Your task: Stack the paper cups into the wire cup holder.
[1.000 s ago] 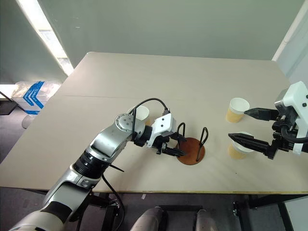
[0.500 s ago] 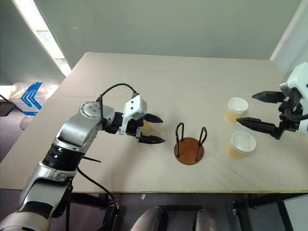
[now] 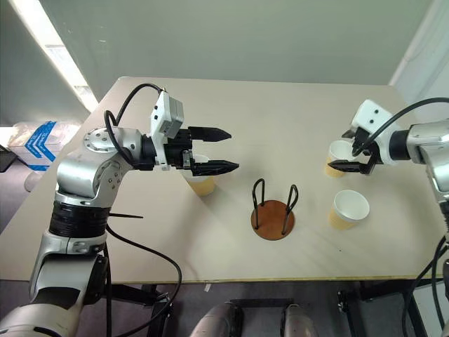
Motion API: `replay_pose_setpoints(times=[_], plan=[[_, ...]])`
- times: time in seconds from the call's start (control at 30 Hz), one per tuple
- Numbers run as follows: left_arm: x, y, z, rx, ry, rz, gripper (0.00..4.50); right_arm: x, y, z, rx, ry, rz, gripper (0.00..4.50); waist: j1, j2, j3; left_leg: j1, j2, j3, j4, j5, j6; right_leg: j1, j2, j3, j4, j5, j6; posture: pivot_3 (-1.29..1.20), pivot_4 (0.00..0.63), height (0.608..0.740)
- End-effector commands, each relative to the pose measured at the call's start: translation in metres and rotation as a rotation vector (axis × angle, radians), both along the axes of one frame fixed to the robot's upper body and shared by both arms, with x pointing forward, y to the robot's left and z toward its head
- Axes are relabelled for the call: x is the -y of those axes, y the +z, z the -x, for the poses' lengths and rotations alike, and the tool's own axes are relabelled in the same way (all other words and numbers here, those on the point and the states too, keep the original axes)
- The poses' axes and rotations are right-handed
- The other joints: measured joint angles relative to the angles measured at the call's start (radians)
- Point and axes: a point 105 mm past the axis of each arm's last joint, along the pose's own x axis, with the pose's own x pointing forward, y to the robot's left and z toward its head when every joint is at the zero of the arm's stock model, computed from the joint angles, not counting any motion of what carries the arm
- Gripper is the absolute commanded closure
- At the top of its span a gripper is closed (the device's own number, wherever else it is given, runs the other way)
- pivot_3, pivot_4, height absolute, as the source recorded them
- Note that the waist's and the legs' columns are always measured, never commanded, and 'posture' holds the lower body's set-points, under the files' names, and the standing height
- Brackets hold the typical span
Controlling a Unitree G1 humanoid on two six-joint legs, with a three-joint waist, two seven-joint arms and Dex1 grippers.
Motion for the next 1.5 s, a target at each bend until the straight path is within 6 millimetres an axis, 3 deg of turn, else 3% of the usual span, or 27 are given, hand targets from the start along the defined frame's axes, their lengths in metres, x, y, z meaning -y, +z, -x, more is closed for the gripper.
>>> replay_pose_setpoints(times=[0.03,0.27,0.43,0.53,0.6,0.9,1.03,1.17,1.27,1.4,1.5], plan=[[-0.001,0.013,0.005,0.055,0.012,0.015,0.02,0.013,0.004,-0.012,0.02,-0.019,0.075,0.0,0.0,0.0,0.0,0.0,0.0,0.0,0.0,0.0,-0.001,0.0,0.0,0.0,0.0,0.0,-0.001,0.0,0.15,0.74],[-0.003,0.009,0.006,0.059,0.035,-0.009,0.02,0.026,-0.019,-0.032,-0.029,-0.049,0.169,0.0,-0.001,0.0,0.0,0.0,0.0,0.0,-0.002,-0.001,-0.004,-0.002,0.0,0.0,0.001,-0.001,-0.004,0.0,0.15,0.74],[-0.004,0.005,0.007,0.059,0.046,-0.027,0.02,0.014,-0.026,-0.041,-0.037,-0.028,0.158,0.0,-0.002,0.001,0.0,0.001,0.001,0.0,-0.003,-0.001,-0.006,-0.003,0.001,-0.001,0.001,-0.001,-0.007,0.0,0.15,0.74],[-0.006,0.002,0.008,0.056,0.05,-0.038,0.0,0.005,-0.03,-0.045,-0.036,-0.004,0.16,0.56,-0.002,0.001,0.0,0.001,0.002,0.0,-0.005,-0.001,-0.008,-0.004,0.001,-0.001,0.001,0.0,-0.009,0.0,0.15,0.74],[-0.006,0.002,0.009,0.055,0.051,-0.041,0.0,-0.001,-0.032,-0.047,-0.036,0.012,0.153,1.17,-0.002,0.001,0.0,0.001,0.003,-0.001,-0.005,-0.001,-0.008,-0.004,0.001,-0.002,0.002,0.0,-0.011,0.0,0.15,0.74],[-0.007,-0.002,0.009,0.047,0.055,-0.048,0.0,-0.011,-0.034,-0.041,-0.043,0.068,0.126,4.45,0.0,0.001,0.0,0.001,0.004,0.0,-0.006,-0.001,-0.011,-0.004,0.001,-0.003,0.002,-0.001,-0.013,0.0,0.15,0.74],[-0.008,-0.005,0.008,0.031,0.052,-0.051,0.0,-0.011,-0.024,-0.034,-0.013,0.091,0.12,4.48,0.001,0.001,0.0,0.001,0.005,0.0,-0.007,-0.001,-0.011,-0.004,0.002,-0.003,0.002,-0.001,-0.013,0.0,0.15,0.74],[-0.017,-0.011,0.01,0.003,0.043,-0.071,0.0,-0.027,0.018,-0.001,0.03,0.199,0.053,4.48,0.0,0.002,0.001,0.0,0.005,0.0,-0.008,-0.001,-0.012,-0.004,0.002,-0.003,0.001,-0.002,-0.014,0.0,0.15,0.74],[-0.025,-0.016,0.017,-0.013,0.018,-0.098,0.0,-0.054,0.053,0.047,0.052,0.346,0.036,4.48,-0.003,0.002,0.001,-0.002,0.005,0.001,-0.009,0.0,-0.013,-0.007,0.003,-0.003,0.001,-0.003,-0.015,0.0,0.15,0.74],[-0.029,-0.018,0.02,-0.004,-0.007,-0.122,0.0,-0.091,0.082,0.096,0.068,0.5,0.027,4.48,-0.006,0.001,0.001,-0.001,0.007,-0.001,-0.011,0.002,-0.017,-0.007,0.005,-0.003,0.001,-0.006,-0.019,0.0,0.15,0.74],[-0.026,-0.017,0.02,0.011,-0.036,-0.129,0.0,-0.114,0.085,0.116,0.06,0.589,0.036,4.48,-0.009,0.001,0.001,0.001,0.006,-0.001,-0.013,0.003,-0.017,-0.007,0.005,-0.002,0.002,-0.01,-0.026,0.0,0.15,0.74]])
